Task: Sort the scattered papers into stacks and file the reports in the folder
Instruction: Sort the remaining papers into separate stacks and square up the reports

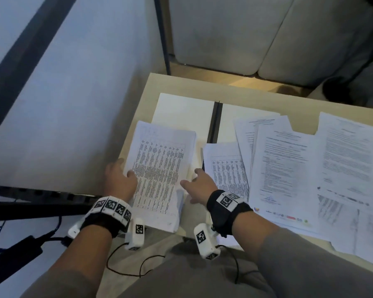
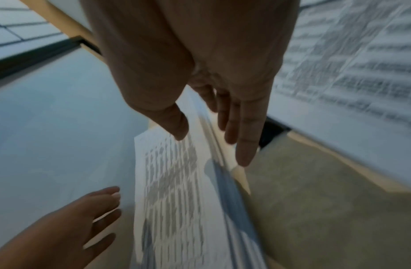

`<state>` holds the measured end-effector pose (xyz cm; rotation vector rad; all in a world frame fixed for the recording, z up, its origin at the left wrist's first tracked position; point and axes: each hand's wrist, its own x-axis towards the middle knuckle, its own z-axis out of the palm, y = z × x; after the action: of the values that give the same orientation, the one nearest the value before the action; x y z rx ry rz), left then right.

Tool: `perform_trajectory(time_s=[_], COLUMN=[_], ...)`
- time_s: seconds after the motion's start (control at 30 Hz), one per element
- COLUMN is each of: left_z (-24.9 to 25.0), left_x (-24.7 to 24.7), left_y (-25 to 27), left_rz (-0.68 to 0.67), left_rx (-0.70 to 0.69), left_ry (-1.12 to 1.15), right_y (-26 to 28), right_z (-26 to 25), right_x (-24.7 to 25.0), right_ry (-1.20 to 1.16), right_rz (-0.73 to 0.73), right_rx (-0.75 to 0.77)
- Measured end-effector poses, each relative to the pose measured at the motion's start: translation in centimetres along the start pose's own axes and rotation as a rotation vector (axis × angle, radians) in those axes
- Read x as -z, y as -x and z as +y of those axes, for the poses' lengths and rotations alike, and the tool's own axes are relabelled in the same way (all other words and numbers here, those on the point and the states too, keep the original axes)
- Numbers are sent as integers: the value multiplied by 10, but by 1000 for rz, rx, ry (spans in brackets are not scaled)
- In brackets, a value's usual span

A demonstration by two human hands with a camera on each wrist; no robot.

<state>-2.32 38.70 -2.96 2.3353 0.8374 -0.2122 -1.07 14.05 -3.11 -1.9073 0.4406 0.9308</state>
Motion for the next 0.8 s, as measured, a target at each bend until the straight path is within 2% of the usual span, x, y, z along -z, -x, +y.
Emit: perform_trajectory(time_s=[0.07,0.13,0.3,0.47,0.57,0.73,0.8], left_z=[25,55,130,196,226,240,241], left_x=[-6,-19,-75,-154,-210,-273,-282], left_y=[13,30,76,122,148,164,165], left_rz=[75,52,-229,-402,-439,-312,-286], left_rx=[-122,-221,-338,-418,-382,-217,-157], left_ry=[7,60,117,16,-103,-455,-481], right_y=[9,19,42,59,61,50,37], right_z=[7,18,65,134,186,255,271], right_x=[28,61,153,244,299,388,417], right_ry=[-112,-176,-261,-342,-307,-193,-130], right_rz=[-26,-15,125,282,412,627,700], right_rx=[4,-3,-13,-35,-47,-131,-204])
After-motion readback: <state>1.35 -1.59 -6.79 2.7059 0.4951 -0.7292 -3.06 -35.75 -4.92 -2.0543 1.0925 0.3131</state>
